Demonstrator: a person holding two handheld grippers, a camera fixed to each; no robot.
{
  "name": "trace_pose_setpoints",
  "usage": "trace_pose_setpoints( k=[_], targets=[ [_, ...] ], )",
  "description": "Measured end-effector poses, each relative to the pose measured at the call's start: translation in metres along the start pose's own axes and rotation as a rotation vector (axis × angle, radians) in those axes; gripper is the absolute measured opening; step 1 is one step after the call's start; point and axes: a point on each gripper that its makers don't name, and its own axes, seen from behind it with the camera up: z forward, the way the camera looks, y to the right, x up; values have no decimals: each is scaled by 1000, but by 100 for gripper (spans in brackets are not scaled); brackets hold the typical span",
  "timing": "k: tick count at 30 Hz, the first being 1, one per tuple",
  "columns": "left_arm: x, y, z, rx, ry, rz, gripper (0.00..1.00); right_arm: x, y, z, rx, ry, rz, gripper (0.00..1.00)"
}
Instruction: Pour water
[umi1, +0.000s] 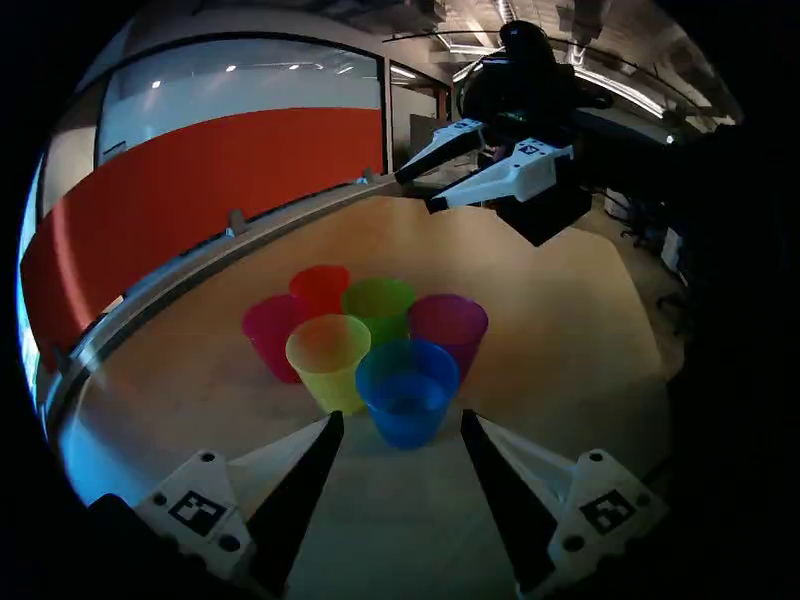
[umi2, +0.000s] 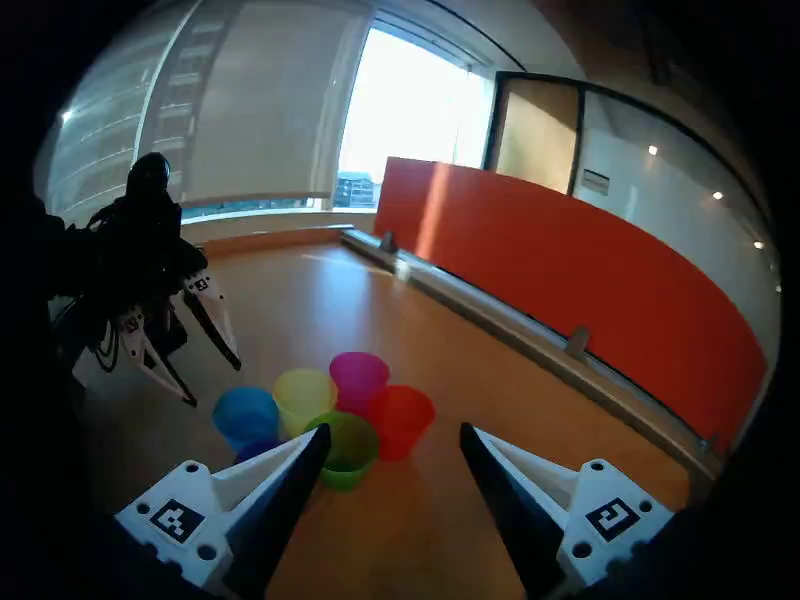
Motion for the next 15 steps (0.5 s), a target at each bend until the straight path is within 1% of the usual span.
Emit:
trace_pose_setpoints(
  k=[8,15],
  targets=[
    [-6,3,10,-10,-25,21,87,-2,2,3,1,-6,0,100],
    [-6,3,21,-18,-30,19,87,-6,4,5,-2,-9,8,100]
  ],
)
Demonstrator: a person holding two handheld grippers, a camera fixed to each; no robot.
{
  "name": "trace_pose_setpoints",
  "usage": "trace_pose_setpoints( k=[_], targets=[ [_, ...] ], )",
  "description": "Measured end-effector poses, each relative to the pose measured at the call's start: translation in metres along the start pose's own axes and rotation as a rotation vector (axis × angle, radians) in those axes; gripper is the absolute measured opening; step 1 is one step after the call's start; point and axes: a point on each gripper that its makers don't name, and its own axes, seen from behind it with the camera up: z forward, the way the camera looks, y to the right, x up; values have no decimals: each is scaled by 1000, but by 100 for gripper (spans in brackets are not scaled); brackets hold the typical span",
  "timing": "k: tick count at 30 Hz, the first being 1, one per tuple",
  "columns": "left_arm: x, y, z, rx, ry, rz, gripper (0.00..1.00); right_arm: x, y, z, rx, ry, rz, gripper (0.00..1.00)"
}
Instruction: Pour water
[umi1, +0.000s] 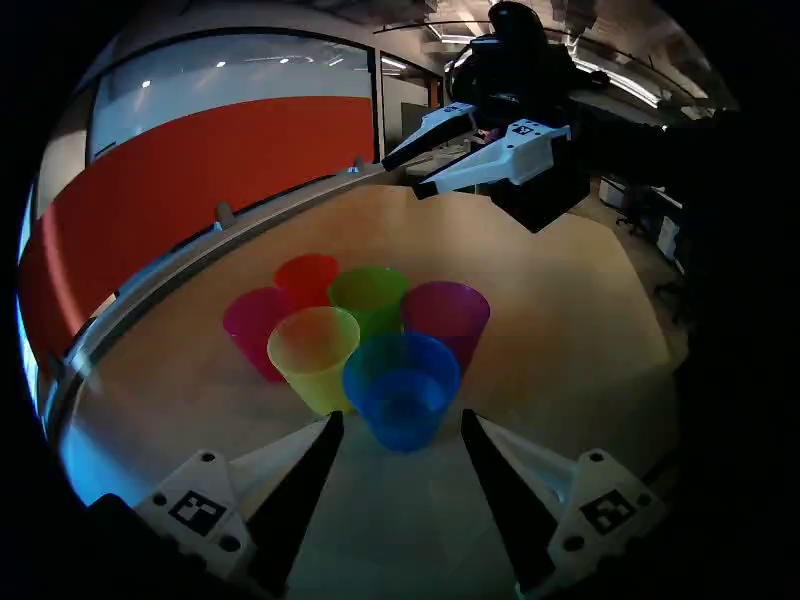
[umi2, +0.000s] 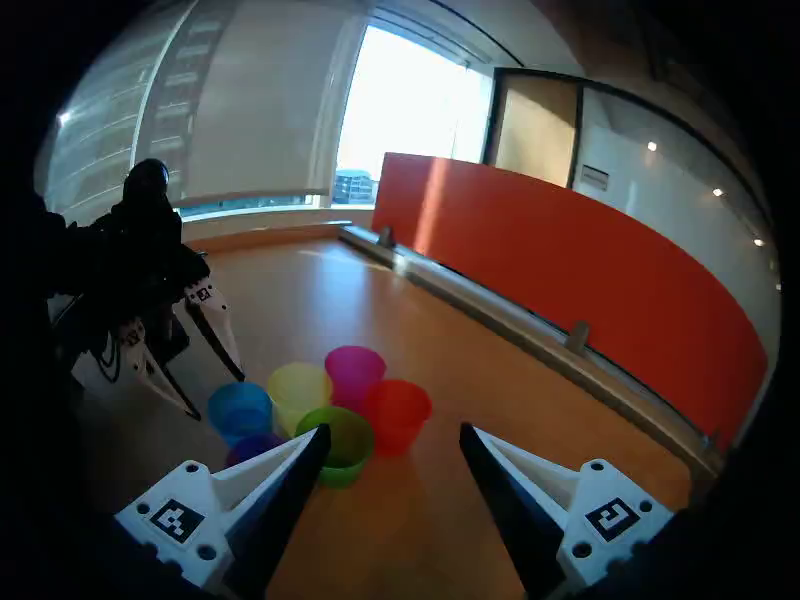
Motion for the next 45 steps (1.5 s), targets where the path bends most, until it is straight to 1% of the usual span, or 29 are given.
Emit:
trace_pose_setpoints(
  k=[5,17,23,29,45],
  targets=[
    [0,-1,7,-1,0,-1,87,-4,3,1,-5,-5,5,100],
    [1,0,20,-17,2,-1,87,-12,9,3,-8,-17,12,100],
    [3,0,26,-19,6,12,87,-13,9,3,-11,-21,13,100],
    [6,0,30,-20,8,19,87,-14,10,4,-10,-23,15,100],
    [9,0,40,-25,14,16,87,-19,11,4,-13,-30,22,100]
  ],
)
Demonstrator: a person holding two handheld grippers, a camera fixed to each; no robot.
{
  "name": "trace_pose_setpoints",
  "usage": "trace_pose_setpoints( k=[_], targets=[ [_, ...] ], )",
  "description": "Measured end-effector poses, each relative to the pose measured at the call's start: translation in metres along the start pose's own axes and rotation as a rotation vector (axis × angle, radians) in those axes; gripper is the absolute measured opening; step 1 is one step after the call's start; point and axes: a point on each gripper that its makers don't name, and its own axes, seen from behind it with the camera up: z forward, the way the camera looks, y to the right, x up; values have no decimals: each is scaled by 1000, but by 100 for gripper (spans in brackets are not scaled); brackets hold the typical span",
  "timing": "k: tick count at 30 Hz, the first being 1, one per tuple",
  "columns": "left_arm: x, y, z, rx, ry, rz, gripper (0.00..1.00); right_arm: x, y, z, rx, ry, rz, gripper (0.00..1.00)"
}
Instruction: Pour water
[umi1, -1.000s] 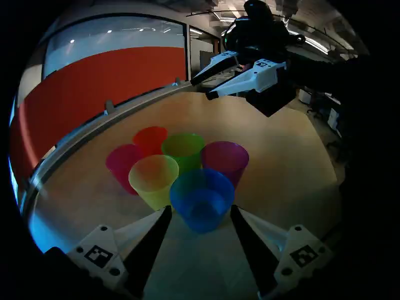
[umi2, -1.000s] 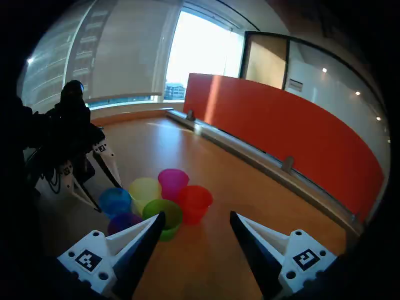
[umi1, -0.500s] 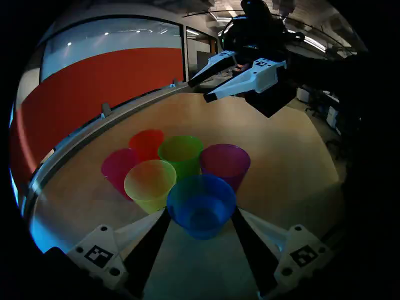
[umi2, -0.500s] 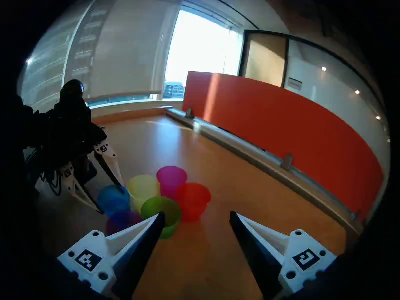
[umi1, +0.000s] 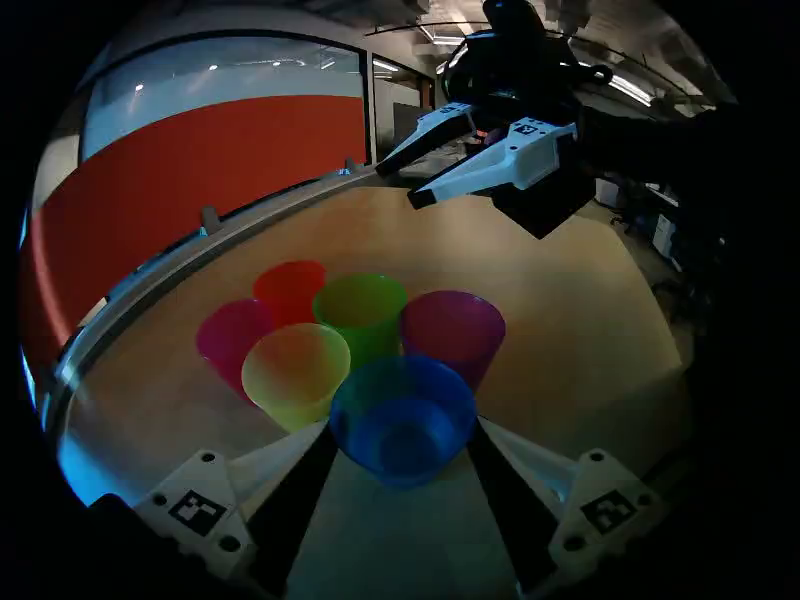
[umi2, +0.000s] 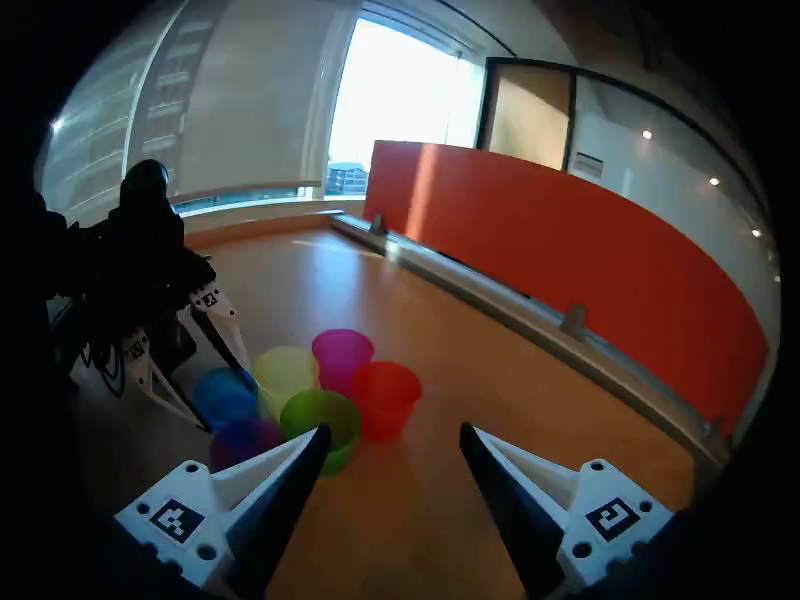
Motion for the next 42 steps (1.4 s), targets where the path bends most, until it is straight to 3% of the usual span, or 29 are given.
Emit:
trace_pose_setpoints(
  k=[42],
  targets=[
    [7,-1,4,27,73,-31,85,3,3,-3,-18,8,11,100]
  ],
)
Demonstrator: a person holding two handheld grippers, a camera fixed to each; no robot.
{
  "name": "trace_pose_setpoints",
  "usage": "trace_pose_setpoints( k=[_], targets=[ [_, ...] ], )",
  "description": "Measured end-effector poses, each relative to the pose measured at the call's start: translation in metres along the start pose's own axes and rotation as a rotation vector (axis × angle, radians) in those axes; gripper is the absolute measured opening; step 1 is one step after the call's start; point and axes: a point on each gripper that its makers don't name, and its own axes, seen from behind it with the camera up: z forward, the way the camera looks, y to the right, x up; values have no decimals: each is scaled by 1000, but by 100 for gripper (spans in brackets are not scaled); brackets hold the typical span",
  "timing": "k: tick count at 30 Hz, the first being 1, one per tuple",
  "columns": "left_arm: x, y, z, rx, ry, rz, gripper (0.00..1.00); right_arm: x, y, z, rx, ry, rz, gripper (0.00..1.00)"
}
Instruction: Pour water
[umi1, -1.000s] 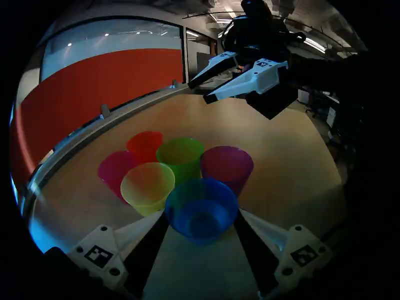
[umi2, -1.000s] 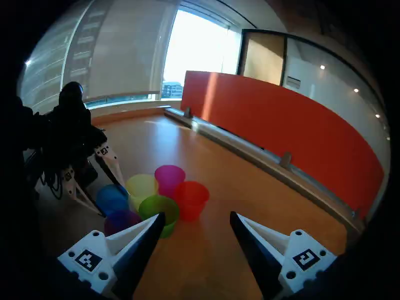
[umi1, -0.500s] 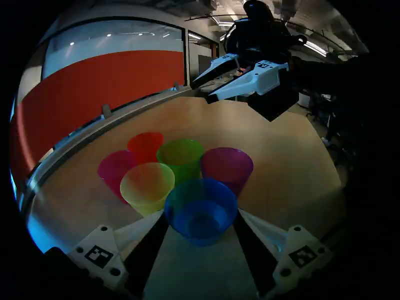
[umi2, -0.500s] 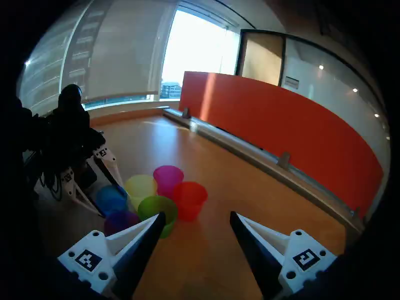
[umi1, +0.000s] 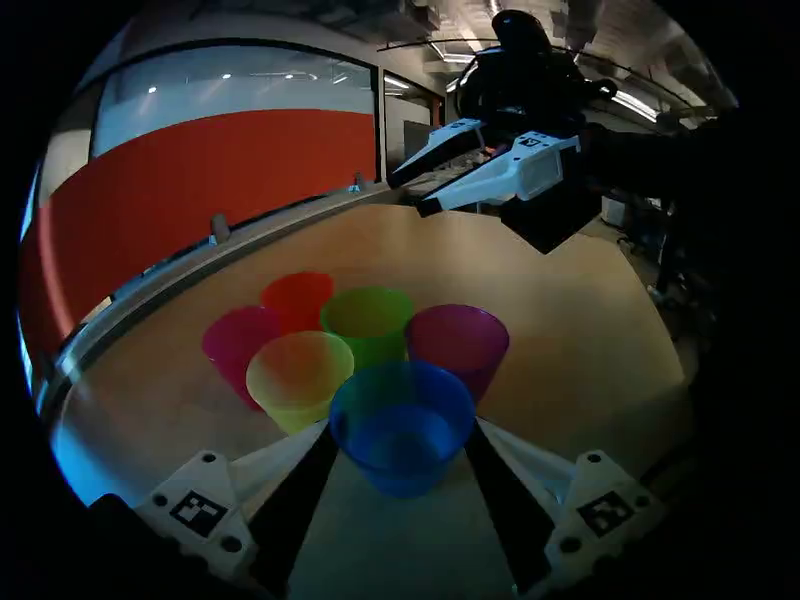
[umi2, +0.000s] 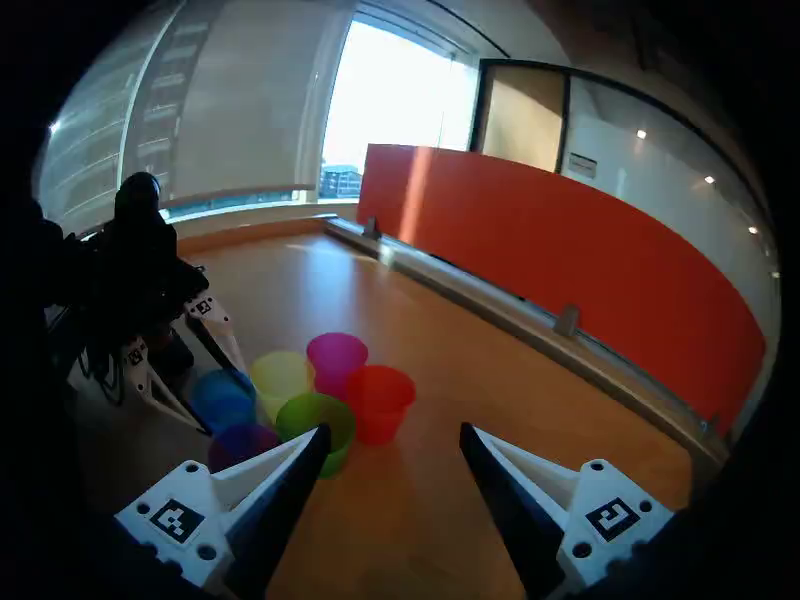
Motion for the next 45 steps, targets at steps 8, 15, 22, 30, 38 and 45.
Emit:
trace_pose_setpoints(
  k=[8,15,22,30,38,45],
  targets=[
    [5,-3,-5,13,25,-15,85,1,0,0,-1,1,0,100],
    [15,-8,-15,29,56,-20,85,2,-2,0,3,3,0,100],
    [27,-13,-29,56,78,-7,85,6,-4,1,7,7,-1,100],
    [43,-19,-45,86,103,14,85,8,-7,1,12,12,-3,100],
    [61,-23,-60,118,139,31,85,5,-8,2,22,11,-5,100],
    [73,-27,-71,144,169,34,85,3,-9,4,29,7,-7,100]
  ],
)
